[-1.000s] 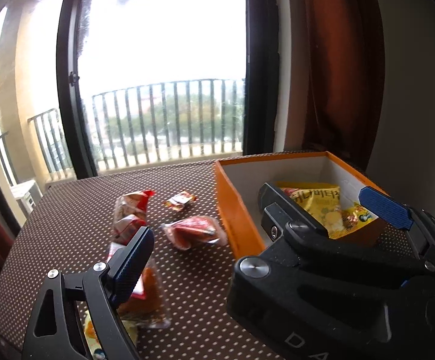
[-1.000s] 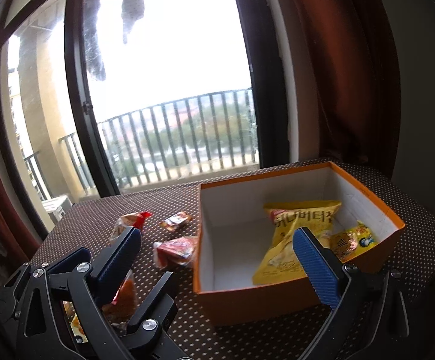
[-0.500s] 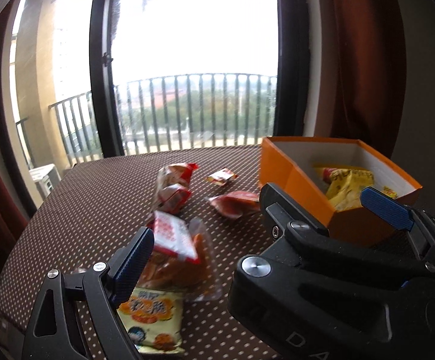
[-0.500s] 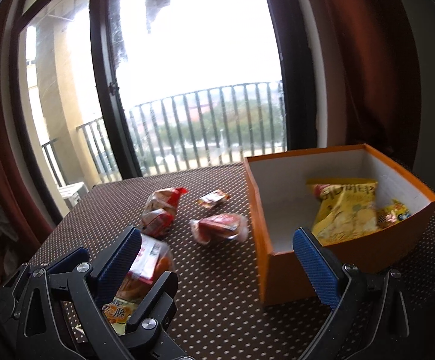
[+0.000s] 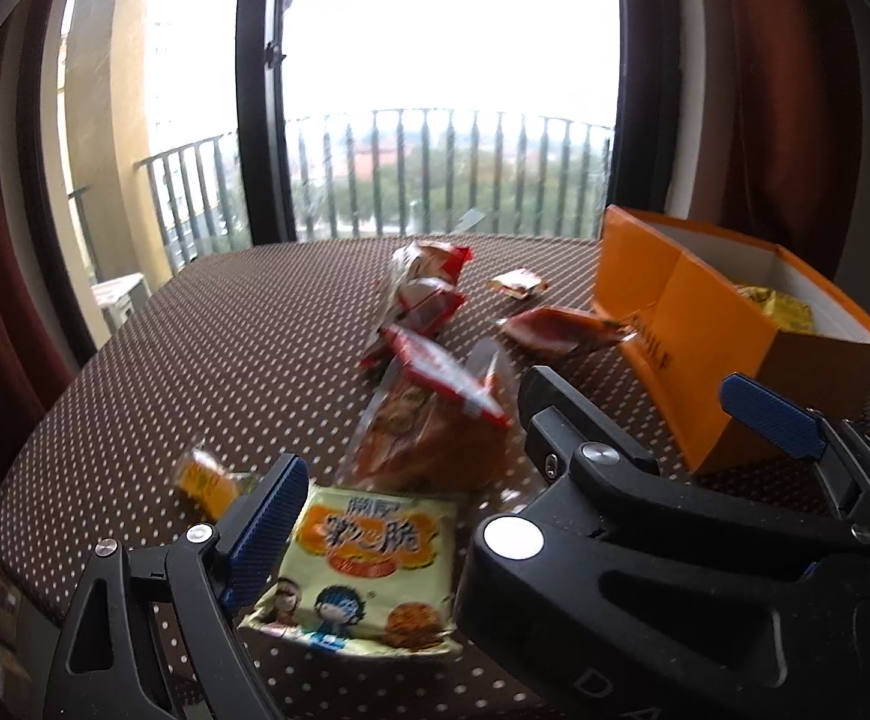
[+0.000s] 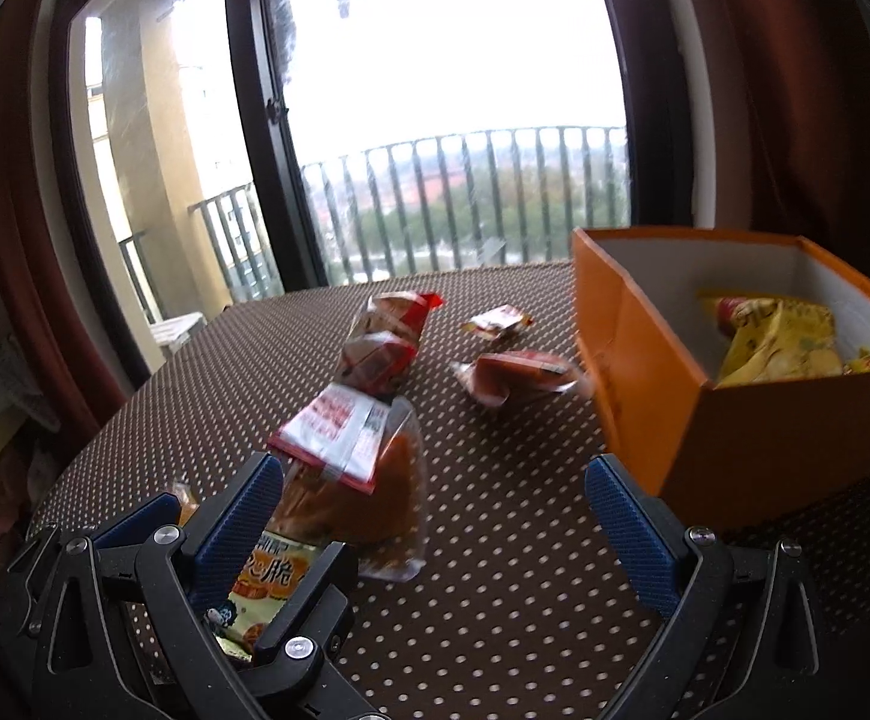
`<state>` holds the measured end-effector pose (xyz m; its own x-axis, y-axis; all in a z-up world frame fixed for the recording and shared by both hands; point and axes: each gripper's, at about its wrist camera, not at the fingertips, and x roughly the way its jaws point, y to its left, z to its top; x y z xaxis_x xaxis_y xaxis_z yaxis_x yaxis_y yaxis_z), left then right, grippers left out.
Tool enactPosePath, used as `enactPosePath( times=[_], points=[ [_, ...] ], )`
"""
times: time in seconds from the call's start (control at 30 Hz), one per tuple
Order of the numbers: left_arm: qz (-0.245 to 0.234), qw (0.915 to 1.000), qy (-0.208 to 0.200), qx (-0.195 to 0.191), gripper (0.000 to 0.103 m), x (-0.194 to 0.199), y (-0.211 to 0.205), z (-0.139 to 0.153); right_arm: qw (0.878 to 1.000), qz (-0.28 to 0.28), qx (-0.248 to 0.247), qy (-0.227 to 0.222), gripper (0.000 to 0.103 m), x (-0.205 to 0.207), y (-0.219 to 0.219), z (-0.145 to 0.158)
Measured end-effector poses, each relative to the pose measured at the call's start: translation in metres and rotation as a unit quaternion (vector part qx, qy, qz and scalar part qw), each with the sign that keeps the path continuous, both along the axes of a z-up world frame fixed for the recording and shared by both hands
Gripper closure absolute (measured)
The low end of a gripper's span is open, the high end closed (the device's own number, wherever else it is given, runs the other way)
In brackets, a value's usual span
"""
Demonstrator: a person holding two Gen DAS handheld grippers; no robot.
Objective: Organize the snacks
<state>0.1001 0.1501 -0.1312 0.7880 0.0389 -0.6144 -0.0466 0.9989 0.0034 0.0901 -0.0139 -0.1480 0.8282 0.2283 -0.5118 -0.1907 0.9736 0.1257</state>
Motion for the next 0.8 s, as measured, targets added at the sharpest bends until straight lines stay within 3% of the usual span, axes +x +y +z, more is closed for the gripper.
enactPosePath(
  times=[0.5, 0.6, 0.8],
  points=[
    [0.039, 0.9966, 0.068, -0.025, 0.012, 0.02, 0.032, -0.048, 0.997, 0.038, -0.02, 0.063, 0.005, 0.025, 0.032, -0.043],
    [0.042, 0.9953, 0.081, -0.034, 0.02, 0.024, 0.036, -0.055, 0.996, 0.042, -0.026, 0.072, 0.006, 0.03, 0.037, -0.049],
    [0.046, 0.9949, 0.08, -0.041, 0.025, 0.029, 0.038, -0.06, 0.995, 0.051, -0.026, 0.081, 0.006, 0.037, 0.042, -0.055]
  ],
)
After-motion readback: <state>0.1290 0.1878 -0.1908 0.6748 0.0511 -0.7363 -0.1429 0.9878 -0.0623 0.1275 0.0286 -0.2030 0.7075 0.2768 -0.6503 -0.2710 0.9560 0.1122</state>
